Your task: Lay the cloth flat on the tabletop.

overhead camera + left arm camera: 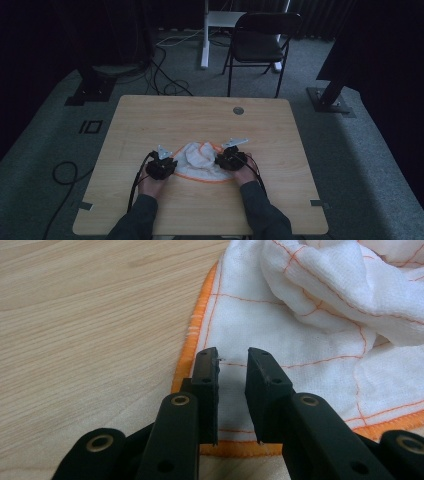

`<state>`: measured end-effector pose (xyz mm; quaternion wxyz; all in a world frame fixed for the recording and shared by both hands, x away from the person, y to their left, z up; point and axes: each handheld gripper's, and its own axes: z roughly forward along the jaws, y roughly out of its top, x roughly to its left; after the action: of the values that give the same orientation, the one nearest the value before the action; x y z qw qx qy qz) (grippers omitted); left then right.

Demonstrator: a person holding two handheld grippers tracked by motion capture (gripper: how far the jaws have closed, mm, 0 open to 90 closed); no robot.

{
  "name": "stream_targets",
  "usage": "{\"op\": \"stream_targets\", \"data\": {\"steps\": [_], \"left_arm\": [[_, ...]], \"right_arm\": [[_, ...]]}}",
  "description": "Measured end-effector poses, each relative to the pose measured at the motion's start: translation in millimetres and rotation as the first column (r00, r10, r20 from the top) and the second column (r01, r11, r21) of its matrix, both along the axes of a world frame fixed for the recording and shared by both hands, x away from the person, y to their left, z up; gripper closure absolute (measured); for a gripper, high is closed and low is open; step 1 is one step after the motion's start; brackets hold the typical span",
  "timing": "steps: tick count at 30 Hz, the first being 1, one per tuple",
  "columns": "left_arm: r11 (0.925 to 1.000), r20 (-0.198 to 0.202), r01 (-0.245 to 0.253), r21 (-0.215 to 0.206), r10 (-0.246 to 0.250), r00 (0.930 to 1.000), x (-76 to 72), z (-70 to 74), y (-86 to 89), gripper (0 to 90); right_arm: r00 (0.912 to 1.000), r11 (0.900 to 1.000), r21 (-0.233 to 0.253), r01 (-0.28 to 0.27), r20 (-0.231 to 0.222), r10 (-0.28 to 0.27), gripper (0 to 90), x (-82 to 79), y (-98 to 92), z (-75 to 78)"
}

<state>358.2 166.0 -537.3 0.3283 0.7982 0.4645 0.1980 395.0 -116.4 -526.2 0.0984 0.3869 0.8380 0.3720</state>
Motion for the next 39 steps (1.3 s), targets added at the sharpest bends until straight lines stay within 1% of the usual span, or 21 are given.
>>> {"op": "stream_targets", "data": {"steps": [2,5,7,10,11,12,14,17,22,24,26,27,28,29,31,34,35,36,37,39], "left_arm": [[1.0,-0.001,-0.003,-0.002,0.003,1.0,-0.9,0.0,0.4,76.4],[1.0,-0.003,-0.001,-0.005,0.001,1.0,-2.0,0.0,1.6,76.9],[0.9999,-0.005,-0.003,-0.012,0.003,1.0,-2.7,-0.1,2.3,76.9],[1.0,-0.005,-0.003,-0.01,0.003,1.0,-3.3,-0.1,2.8,76.9],[1.0,-0.005,-0.003,-0.008,0.003,1.0,-3.4,0.0,2.6,76.9],[1.0,-0.005,-0.004,-0.007,0.004,1.0,-3.5,0.0,2.4,76.9],[0.9999,-0.003,-0.005,-0.01,0.005,1.0,-3.6,-0.3,2.5,76.9],[0.9999,0.001,-0.005,-0.012,0.005,1.0,-4.0,-0.7,2.7,76.8],[0.9999,0.001,-0.003,-0.011,0.003,1.0,-4.1,-0.6,2.9,76.8],[0.9999,0.001,-0.003,-0.01,0.003,1.0,-4.5,-0.7,3.0,76.8],[0.9999,0.001,-0.003,-0.012,0.003,1.0,-4.7,-0.7,3.2,76.8],[0.9999,0.001,-0.003,-0.011,0.003,1.0,-4.7,-0.7,3.3,76.7],[0.9999,0.001,-0.003,-0.012,0.003,1.0,-4.7,-0.8,3.3,76.7],[0.9999,0.001,-0.002,-0.011,0.002,1.0,-4.7,-0.8,3.3,76.7],[0.9999,0.001,-0.002,-0.011,0.002,1.0,-4.7,-0.8,3.3,76.7],[0.9999,0.002,-0.003,-0.011,0.003,1.0,-4.9,-0.9,3.3,76.7],[0.9999,0.002,-0.003,-0.01,0.003,1.0,-4.9,-0.9,3.3,76.7],[0.9999,0.003,-0.003,-0.011,0.003,1.0,-5.0,-0.9,3.3,76.7],[0.9999,0.003,-0.003,-0.011,0.003,1.0,-5.0,-0.9,3.3,76.7],[0.9999,0.003,-0.003,-0.011,0.003,1.0,-5.0,-1.0,3.3,76.7]], "right_arm": [[0.9999,1.0,-0.011,-0.004,0.011,0.004,86.4,-1.5,0.4,1.6],[0.9996,1.0,-0.017,0.0,0.027,0.001,90.0,-2.6,-2.3,4.7],[0.9993,1.0,-0.014,0.009,0.035,-0.008,90.0,-2.9,-6.0,7.0],[0.999,1.0,-0.011,0.019,0.042,-0.018,90.0,-2.6,-11.1,9.5],[0.999,1.0,-0.004,0.016,0.043,-0.016,87.1,-1.7,-12.4,9.7],[0.9991,1.0,0.01,0.021,0.038,-0.021,80.1,-0.9,-13.3,10.3],[0.9989,0.999,0.042,0.034,0.03,-0.036,69.9,2.1,-13.8,11.2],[0.9978,0.997,0.057,0.051,0.039,-0.053,63.2,3.8,-9.7,15.2],[0.9958,0.995,0.07,0.07,0.054,-0.074,61.0,9.1,-1.9,22.7],[0.9957,0.995,0.071,0.075,0.048,-0.079,59.2,13.8,1.2,23.0],[0.9965,0.995,0.069,0.076,0.029,-0.078,57.8,17.9,3.3,20.4],[0.9974,0.994,0.08,0.071,0.008,-0.072,56.3,20.2,5.1,17.5],[0.9978,0.995,0.079,0.067,-0.002,-0.067,55.2,21.4,6.4,15.6],[0.9981,0.996,0.071,0.059,-0.021,-0.057,54.2,22.7,8.9,12.2],[0.9982,0.997,0.056,0.048,-0.038,-0.046,54.0,23.6,13.0,7.4],[0.9976,0.998,0.042,0.036,-0.061,-0.034,55.9,24.6,17.1,2.5],[0.9976,0.999,0.033,0.025,-0.065,-0.023,58.7,24.7,17.9,1.5],[0.9978,0.999,0.03,0.019,-0.064,-0.017,63.5,24.5,18.2,1.2],[0.9984,1.0,0.029,0.002,-0.057,0.0,70.6,23.6,18.7,1.5],[0.9993,1.0,0.007,-0.008,-0.036,0.008,78.8,21.0,19.9,3.8]]}}
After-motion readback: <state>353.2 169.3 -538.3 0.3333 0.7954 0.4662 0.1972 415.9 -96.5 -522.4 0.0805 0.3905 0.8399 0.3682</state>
